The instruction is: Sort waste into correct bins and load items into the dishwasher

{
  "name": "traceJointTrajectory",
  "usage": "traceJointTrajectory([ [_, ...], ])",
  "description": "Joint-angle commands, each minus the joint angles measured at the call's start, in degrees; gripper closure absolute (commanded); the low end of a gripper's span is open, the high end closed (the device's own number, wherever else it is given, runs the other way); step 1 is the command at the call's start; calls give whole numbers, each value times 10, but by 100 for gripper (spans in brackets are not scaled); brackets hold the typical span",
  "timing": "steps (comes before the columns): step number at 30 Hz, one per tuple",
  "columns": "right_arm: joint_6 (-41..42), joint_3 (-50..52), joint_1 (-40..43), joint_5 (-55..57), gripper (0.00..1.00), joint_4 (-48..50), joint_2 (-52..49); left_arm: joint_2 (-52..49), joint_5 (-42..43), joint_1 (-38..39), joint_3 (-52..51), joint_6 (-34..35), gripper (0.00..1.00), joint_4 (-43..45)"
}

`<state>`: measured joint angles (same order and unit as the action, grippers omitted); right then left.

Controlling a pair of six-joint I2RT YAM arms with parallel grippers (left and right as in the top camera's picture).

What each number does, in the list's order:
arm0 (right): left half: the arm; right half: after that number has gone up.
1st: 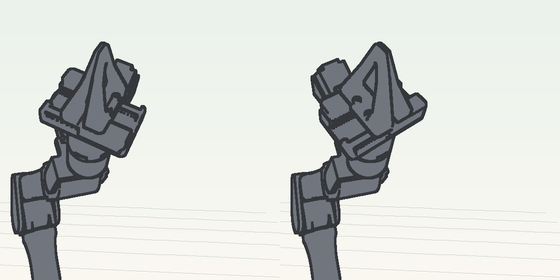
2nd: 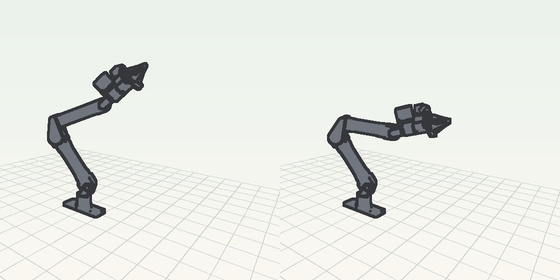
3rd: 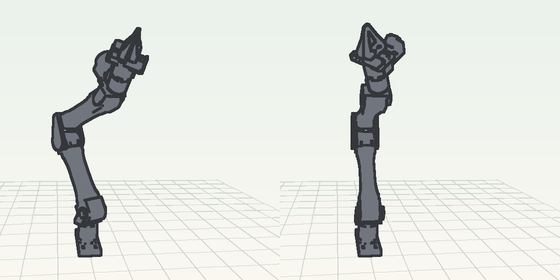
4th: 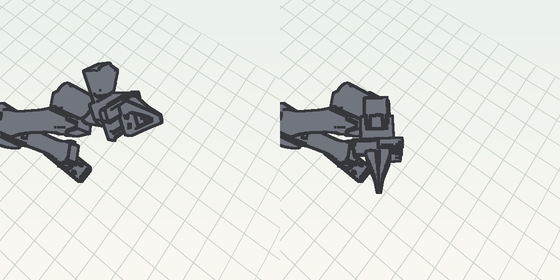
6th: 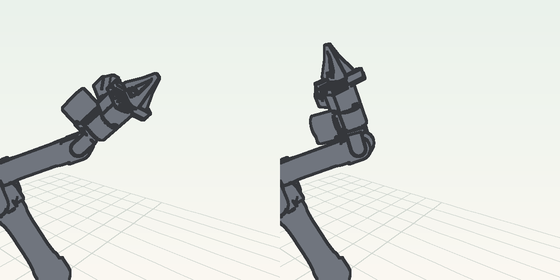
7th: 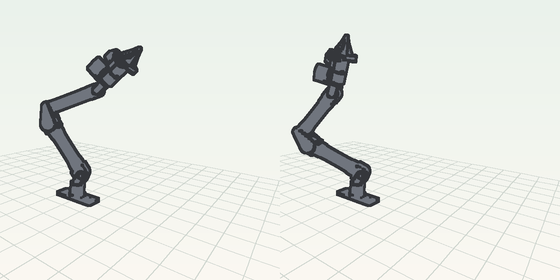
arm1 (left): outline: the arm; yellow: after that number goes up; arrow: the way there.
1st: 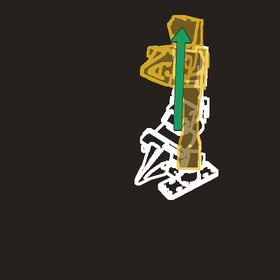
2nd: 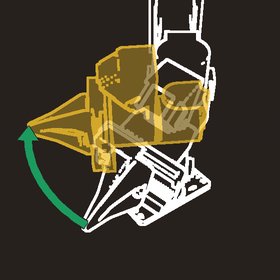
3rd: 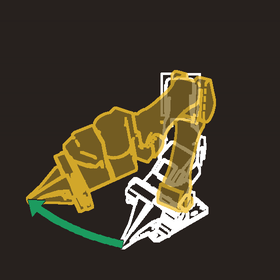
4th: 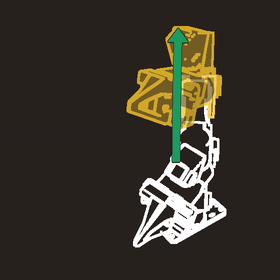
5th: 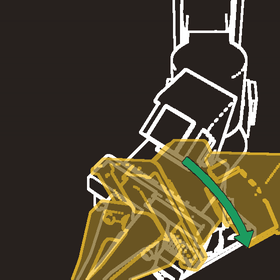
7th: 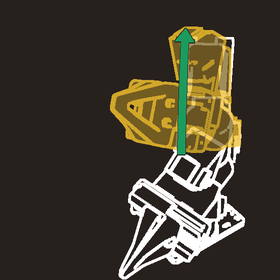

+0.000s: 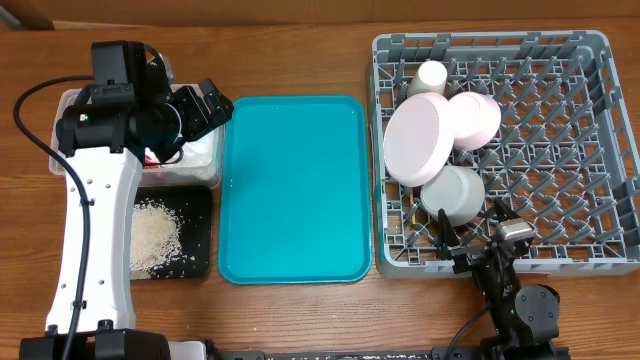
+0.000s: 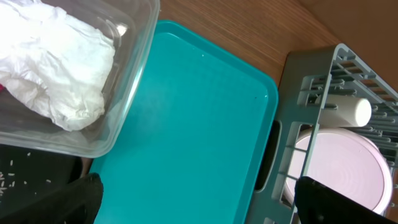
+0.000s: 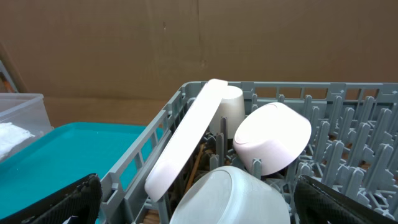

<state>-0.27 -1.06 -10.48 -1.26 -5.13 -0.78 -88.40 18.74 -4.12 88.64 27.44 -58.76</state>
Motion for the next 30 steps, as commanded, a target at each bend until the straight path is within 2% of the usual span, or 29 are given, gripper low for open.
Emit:
traceJointTrajectory([
  [1, -6, 6, 4, -2, 0, 3, 6, 4, 5, 0, 13, -4, 0, 1],
  [19, -6, 6, 4, -2, 0, 3, 6, 7, 1, 0, 13, -4, 0, 1],
  [26, -6, 6, 4, -2, 0, 3, 6, 118, 2, 14, 13, -5, 0, 1],
  [30, -6, 6, 4, -2, 0, 3, 6, 194, -59, 23, 13, -6, 0, 0],
])
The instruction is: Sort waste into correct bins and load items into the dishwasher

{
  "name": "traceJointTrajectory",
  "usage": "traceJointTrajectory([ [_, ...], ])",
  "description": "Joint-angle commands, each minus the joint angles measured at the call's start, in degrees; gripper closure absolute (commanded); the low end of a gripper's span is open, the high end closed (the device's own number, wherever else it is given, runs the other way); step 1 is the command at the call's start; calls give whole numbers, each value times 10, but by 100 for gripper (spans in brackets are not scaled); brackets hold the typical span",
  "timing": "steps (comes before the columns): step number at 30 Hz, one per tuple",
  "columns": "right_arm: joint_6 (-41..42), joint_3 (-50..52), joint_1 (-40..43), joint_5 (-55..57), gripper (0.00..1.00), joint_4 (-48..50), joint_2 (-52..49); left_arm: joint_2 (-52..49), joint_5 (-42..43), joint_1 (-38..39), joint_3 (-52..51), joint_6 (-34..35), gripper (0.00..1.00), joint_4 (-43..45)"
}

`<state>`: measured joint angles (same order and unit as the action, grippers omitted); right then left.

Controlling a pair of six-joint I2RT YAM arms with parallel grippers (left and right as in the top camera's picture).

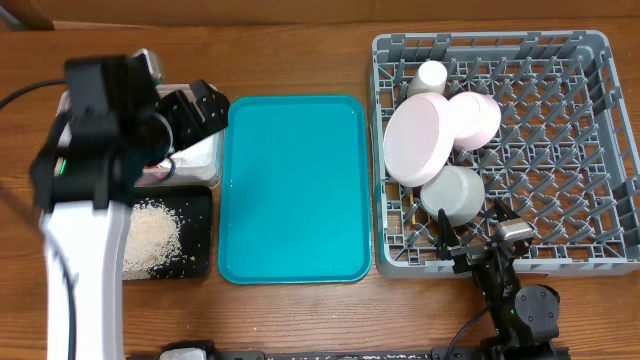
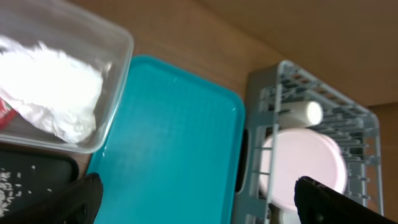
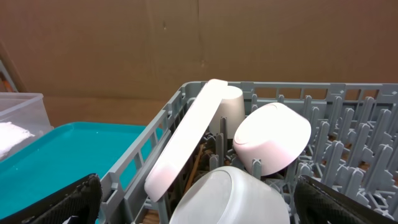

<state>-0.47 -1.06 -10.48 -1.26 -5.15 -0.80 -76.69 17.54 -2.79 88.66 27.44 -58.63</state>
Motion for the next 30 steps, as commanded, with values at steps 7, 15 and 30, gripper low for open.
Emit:
traceJointTrajectory([
  [7, -4, 6, 4, -2, 0, 4, 6, 226, -114, 13, -33, -6, 0, -32],
  [15, -4, 6, 4, -2, 0, 3, 6, 421, -123, 13, -222, -6, 0, -16],
  [30, -4, 6, 4, -2, 0, 3, 6, 686, -126, 13, -654, -4, 0, 437],
])
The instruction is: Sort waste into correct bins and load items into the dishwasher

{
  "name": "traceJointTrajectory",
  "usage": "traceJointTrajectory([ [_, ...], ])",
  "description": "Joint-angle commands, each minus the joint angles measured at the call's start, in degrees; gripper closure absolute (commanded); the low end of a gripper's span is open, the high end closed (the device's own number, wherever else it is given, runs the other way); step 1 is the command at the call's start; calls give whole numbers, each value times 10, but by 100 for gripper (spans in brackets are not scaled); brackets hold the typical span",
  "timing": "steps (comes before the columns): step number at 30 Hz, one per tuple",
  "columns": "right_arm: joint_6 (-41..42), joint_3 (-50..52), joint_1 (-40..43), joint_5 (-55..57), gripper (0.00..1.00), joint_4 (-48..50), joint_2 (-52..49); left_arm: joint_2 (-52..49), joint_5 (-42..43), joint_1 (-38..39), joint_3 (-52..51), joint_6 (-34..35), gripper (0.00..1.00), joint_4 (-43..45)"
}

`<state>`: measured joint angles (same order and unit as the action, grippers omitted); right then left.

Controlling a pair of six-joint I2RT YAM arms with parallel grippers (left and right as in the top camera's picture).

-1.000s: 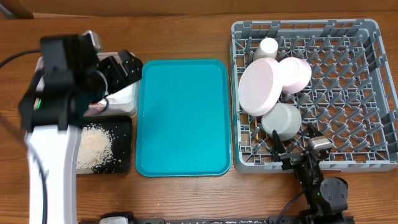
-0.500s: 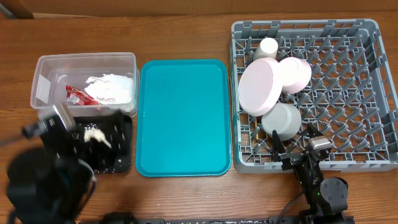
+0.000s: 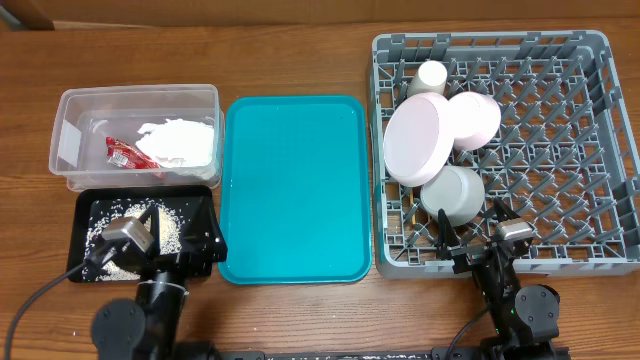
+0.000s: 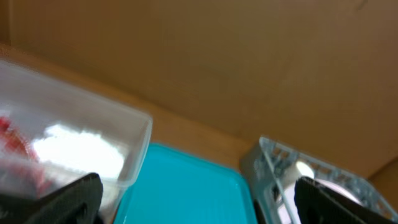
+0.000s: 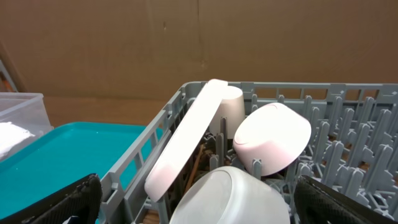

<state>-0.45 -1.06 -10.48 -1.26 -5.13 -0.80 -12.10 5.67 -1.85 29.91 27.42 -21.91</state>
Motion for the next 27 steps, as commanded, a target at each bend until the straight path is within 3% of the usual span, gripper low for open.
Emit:
traceJointTrajectory([
  [1, -4, 6, 4, -2, 0, 3, 6, 53, -7, 4, -92, -4, 0, 108],
  [6, -4, 6, 4, -2, 0, 3, 6, 107, -8, 4, -182, -4, 0, 224],
  [14, -4, 6, 4, -2, 0, 3, 6, 119, -32, 11, -257, -10, 0, 245],
  [20, -4, 6, 4, -2, 0, 3, 6, 119, -34, 14, -297, -89, 0, 220],
  [27, -4, 6, 4, -2, 0, 3, 6, 119, -36, 28, -296, -288, 0, 175],
])
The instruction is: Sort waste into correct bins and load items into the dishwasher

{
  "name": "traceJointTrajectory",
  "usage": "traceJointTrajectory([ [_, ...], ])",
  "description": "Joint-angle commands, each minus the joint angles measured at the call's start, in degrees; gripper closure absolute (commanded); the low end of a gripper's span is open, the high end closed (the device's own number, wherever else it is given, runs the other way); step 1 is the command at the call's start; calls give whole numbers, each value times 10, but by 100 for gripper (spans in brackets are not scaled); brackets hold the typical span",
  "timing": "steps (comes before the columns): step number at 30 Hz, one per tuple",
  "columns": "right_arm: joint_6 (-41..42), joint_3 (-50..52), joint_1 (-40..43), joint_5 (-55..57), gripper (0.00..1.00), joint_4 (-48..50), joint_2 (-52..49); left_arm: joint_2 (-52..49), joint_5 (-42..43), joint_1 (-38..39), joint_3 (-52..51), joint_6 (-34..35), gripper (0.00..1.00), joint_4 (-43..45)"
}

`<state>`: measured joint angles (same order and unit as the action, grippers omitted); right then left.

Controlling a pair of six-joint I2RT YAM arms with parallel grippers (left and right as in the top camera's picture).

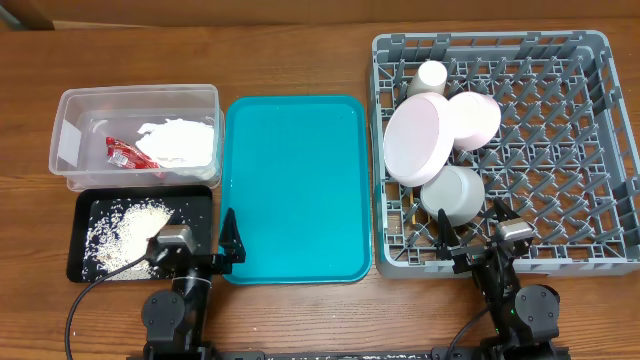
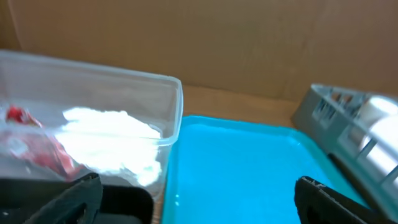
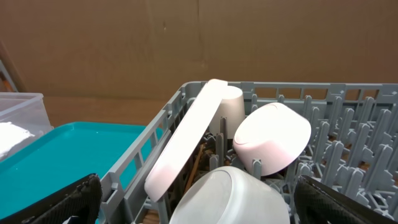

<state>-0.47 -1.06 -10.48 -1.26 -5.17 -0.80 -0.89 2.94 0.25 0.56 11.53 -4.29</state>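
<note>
The teal tray lies bare in the middle. Left of it a clear bin holds a white napkin and a red wrapper; a black tray holds rice. The grey dish rack carries a pink plate, a pink bowl, a white cup and a pale bowl. My left gripper sits low at the table's front, open and empty, facing the bin and tray. My right gripper rests open at the rack's front edge, looking at the plate.
The rack's right half shows only bare pegs. Brown cardboard walls stand behind the table in both wrist views. Wooden tabletop runs along the back.
My left gripper has shifted right along the front edge, from over the black tray to the gap beside the teal tray, and now looks level across the table. The right arm is unchanged.
My left gripper was open over the clear bin above the napkin. Then it stood higher over the bin. Then the arm was folded back at the table's front over the black tray, and now it rests low at the front. The right arm stayed still throughout.
</note>
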Motion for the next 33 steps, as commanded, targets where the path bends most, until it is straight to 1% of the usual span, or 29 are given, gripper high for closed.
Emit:
traceJointTrajectory([
  [1, -4, 6, 4, -2, 0, 4, 6, 7, -9, 7, -3, -143, 0, -1],
  [3, -4, 6, 4, -2, 0, 4, 6, 7, -11, 7, -3, -154, 0, -1],
  [33, -4, 6, 4, -2, 0, 4, 6, 6, -10, 6, -3, -154, 0, -1],
])
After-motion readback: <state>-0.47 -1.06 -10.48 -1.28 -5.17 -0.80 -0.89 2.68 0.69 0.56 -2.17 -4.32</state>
